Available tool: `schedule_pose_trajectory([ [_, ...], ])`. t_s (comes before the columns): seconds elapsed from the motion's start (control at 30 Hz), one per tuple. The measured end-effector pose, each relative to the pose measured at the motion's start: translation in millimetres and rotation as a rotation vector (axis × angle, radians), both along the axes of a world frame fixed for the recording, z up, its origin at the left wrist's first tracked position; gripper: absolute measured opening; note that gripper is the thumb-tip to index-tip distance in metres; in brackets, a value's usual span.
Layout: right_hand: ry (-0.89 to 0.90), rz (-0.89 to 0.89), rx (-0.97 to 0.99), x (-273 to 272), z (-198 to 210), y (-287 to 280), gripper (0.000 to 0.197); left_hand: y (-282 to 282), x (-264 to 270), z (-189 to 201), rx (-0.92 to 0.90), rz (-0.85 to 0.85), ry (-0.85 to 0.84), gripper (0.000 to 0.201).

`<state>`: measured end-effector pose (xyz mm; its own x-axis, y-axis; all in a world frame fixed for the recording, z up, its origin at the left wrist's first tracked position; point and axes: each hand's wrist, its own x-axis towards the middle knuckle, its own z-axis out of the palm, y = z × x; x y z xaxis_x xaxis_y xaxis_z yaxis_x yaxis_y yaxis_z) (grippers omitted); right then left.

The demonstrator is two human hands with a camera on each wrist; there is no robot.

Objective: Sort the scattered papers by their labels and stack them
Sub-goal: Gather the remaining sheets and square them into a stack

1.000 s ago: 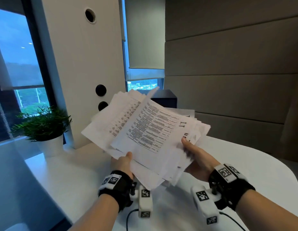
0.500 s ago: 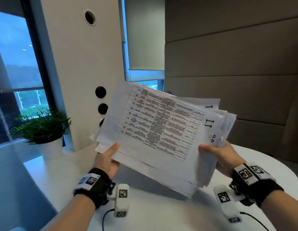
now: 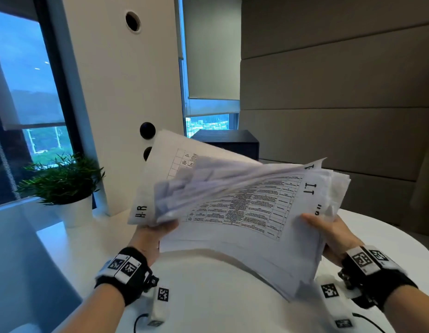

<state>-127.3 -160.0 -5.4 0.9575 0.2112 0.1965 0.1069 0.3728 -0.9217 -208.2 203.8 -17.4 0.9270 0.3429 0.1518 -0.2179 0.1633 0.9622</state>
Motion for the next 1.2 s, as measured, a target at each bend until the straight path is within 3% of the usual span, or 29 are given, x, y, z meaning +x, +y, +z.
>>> schedule_pose_trajectory([
  [0.13,0.025,-0.019,-0.089,1.0,0.0,-1.6,0.032,5.8,1.6,-7.9,0.023,0.072,0.074,0.027],
  [0.2,0.012,-0.046,-0.123,1.4,0.7,-1.4,0.044,18.6,1.6,-10.9,-0.003,0.142,0.096,0.038],
  [0.27,-0.006,-0.082,-0.156,3.2,0.6,-1.8,0.072,25.7,1.5,-6.4,-0.007,0.169,0.047,0.049],
  [0.47,-0.081,-0.167,-0.107,8.9,10.7,6.8,0.1,29.8,1.3,10.5,-0.101,0.076,-0.111,0.077],
  [0.5,-0.098,-0.163,-0.092,9.0,13.9,7.9,0.087,32.5,3.0,9.8,-0.121,0.065,-0.119,0.082],
  [0.57,-0.107,-0.135,-0.031,5.1,22.1,10.7,0.034,30.6,3.8,6.5,-0.105,0.07,-0.081,0.096],
  [0.6,-0.103,-0.128,-0.019,3.6,24.1,11.0,0.021,30.0,4.0,1.5,-0.043,0.083,-0.048,0.099],
  [0.7,-0.074,-0.054,-0.073,-0.1,21.5,9.3,0.029,22.0,2.3,-10.2,0.222,-0.005,0.059,0.093],
  [0.77,-0.064,-0.034,-0.106,-3.6,20.2,8.5,0.028,20.3,0.6,-10.4,0.252,-0.027,0.062,0.092],
  [0.87,-0.052,-0.066,-0.126,-3.2,21.6,5.1,0.025,26.3,0.0,-1.4,0.249,0.003,-0.009,0.065],
  [0.97,-0.048,-0.082,-0.137,-1.5,23.1,1.1,0.025,35.9,3.2,6.8,0.117,0.007,-0.096,0.055],
  [1.07,-0.032,-0.118,-0.129,1.5,24.4,-2.4,0.025,41.6,7.8,16.4,-0.106,0.008,-0.123,0.005],
  [1.1,-0.02,-0.127,-0.129,2.0,25.4,-2.2,0.024,43.7,10.4,16.4,-0.095,0.052,-0.102,0.008],
  [1.2,0.001,-0.136,-0.146,4.9,27.6,-2.8,0.023,42.4,13.4,14.0,0.268,0.142,0.0,0.009],
])
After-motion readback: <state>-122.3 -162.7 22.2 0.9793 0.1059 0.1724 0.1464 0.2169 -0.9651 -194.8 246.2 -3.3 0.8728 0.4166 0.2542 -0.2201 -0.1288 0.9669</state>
